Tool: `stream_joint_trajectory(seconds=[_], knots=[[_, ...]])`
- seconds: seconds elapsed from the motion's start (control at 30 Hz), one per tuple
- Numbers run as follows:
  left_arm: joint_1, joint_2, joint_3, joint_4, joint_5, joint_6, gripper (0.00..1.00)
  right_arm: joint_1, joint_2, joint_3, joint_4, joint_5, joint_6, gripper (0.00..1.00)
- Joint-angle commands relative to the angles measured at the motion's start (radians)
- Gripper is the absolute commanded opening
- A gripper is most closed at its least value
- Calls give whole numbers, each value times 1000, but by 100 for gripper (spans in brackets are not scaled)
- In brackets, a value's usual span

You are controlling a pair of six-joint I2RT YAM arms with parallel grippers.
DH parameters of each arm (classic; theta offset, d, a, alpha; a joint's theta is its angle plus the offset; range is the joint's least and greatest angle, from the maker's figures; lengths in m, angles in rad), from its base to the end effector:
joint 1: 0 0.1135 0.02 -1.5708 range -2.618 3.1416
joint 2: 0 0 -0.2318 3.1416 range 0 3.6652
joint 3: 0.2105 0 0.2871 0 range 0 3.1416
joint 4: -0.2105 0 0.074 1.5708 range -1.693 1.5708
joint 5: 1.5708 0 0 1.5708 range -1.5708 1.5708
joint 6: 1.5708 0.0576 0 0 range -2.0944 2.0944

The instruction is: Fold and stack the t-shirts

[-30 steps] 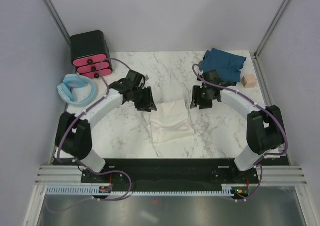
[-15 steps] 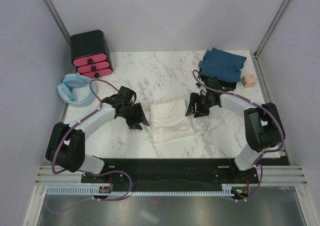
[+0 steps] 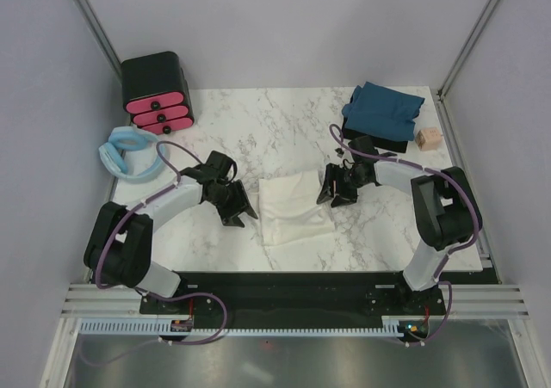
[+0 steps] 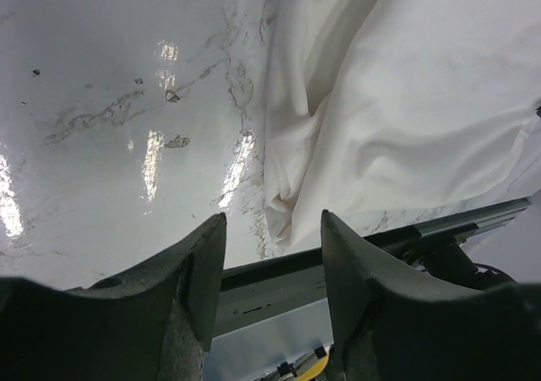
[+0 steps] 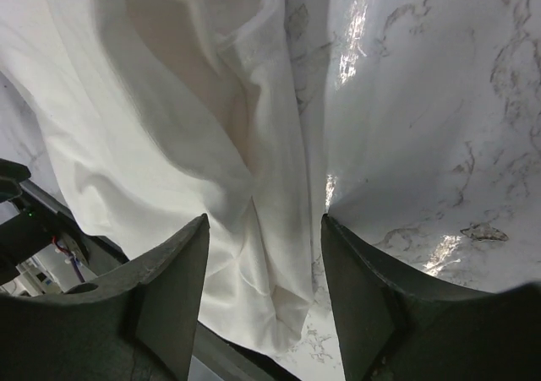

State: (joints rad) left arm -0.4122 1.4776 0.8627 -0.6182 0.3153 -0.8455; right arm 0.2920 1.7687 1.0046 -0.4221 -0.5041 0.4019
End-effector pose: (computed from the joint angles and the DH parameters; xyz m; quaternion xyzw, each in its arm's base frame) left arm 0.2723 -0.1386 0.1098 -0.1835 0.9565 -0.2228 0.0432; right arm 0.3334 0.1293 0.0745 0.0046 0.9517 0.2931 0.0908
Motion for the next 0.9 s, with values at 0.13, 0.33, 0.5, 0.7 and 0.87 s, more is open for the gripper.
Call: stream_joint_trajectory(seconds=[0.13, 0.33, 0.5, 0.7, 0.87], knots=[[-4, 65, 24, -3, -22, -55, 55, -1, 72, -23, 60, -51, 25, 63], [-5, 151, 42, -14, -32, -67, 54, 1, 89, -47, 83, -68, 34, 62], [-10, 199, 64, 44, -1, -52, 55, 4, 92, -55, 91, -65, 38, 62], [-8, 144, 52, 97, 48, -56, 55, 9, 95, -63, 94, -56, 43, 62], [19, 64, -11, 120, 103, -10, 63, 9, 106, -63, 97, -51, 43, 61]])
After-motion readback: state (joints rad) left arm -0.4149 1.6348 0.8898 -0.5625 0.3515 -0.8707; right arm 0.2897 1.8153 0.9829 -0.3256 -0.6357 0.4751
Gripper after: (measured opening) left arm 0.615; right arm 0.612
